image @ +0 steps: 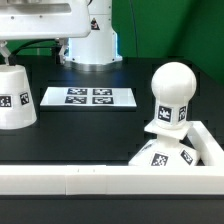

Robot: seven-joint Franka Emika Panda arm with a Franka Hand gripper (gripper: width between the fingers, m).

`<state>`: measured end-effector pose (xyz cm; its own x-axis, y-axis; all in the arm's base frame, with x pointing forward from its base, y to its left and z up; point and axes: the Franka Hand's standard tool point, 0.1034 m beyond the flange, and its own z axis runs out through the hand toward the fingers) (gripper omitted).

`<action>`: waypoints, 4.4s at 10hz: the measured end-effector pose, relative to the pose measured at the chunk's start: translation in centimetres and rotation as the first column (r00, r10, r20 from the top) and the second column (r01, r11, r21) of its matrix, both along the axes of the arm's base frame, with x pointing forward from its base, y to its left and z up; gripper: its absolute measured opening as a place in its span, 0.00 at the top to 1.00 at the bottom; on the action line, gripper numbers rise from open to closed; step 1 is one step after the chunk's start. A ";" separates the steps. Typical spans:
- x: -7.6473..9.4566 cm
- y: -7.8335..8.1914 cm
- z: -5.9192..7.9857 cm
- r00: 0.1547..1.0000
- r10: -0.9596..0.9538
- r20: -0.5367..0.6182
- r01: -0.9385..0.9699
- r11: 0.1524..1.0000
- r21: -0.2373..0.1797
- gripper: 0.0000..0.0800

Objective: Assemble lamp

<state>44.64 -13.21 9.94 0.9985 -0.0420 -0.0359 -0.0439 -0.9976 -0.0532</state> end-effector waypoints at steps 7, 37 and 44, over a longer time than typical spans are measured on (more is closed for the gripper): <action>-0.3 -0.3 -1.2 1.000 0.000 -0.010 0.000 1.000 -0.008 0.61; 15.4 20.8 16.0 0.959 -0.273 -0.074 0.282 0.942 0.181 0.94; 16.9 23.4 10.4 0.951 -0.284 -0.120 0.300 0.942 0.147 0.94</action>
Offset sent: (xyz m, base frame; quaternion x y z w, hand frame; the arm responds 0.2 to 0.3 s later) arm 0.0014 -0.0004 -0.0022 -0.0071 0.0111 0.0053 0.9999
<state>61.51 10.16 20.34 0.9345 -0.3173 -0.1616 -0.3453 -0.9183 -0.1937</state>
